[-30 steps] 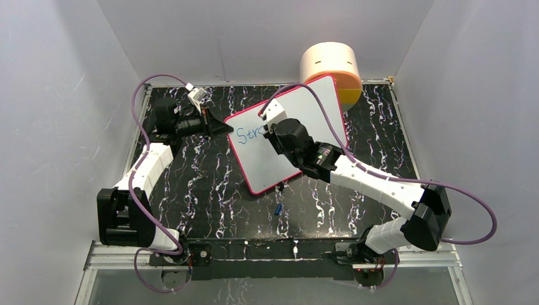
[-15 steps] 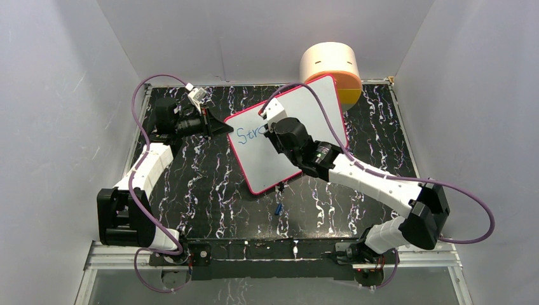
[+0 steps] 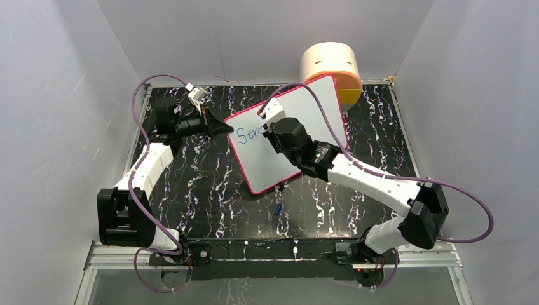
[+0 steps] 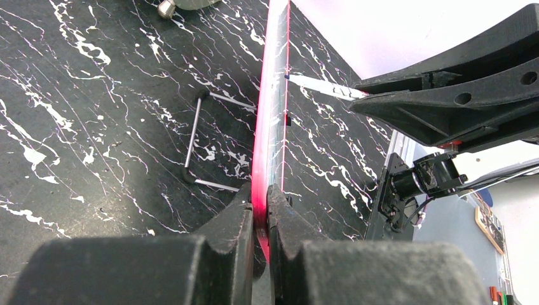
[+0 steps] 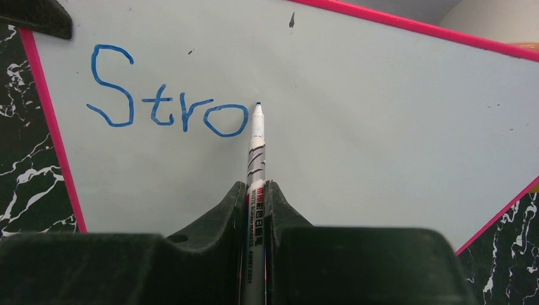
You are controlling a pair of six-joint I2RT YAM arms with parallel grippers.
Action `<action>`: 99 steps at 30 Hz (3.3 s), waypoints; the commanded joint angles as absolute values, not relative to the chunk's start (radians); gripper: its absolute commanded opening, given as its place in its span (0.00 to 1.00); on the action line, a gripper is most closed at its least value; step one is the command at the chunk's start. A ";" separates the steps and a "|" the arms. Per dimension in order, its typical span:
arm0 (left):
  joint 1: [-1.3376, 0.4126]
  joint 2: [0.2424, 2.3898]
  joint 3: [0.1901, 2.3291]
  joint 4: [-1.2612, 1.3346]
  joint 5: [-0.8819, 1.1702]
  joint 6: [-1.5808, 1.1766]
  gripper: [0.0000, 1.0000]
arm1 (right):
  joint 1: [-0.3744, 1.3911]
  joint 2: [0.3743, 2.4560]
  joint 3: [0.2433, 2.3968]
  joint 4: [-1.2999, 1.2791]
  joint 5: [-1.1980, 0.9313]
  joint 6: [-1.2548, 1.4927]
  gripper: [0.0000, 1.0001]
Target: Write a sentence on the whiteboard
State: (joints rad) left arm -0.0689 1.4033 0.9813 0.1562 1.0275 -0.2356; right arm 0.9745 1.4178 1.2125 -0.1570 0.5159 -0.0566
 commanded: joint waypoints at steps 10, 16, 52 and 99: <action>-0.103 1.425 0.968 0.077 0.995 -0.149 0.00 | 0.964 1.441 1.246 -0.133 0.522 -0.051 0.00; -0.103 1.426 0.967 0.077 0.994 -0.149 0.00 | 0.964 1.429 1.236 -0.157 0.527 -0.039 0.00; -0.103 1.430 0.968 0.077 0.994 -0.151 0.00 | 0.964 1.375 1.183 -0.218 0.483 0.021 0.00; -0.114 1.434 0.966 0.074 0.989 -0.146 0.00 | 0.943 1.404 1.193 -0.096 0.512 -0.037 0.00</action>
State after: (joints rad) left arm -0.0696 1.4036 0.9817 0.1558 1.0252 -0.2352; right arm 0.9485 1.4090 1.1797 -0.1543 0.5167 -0.0299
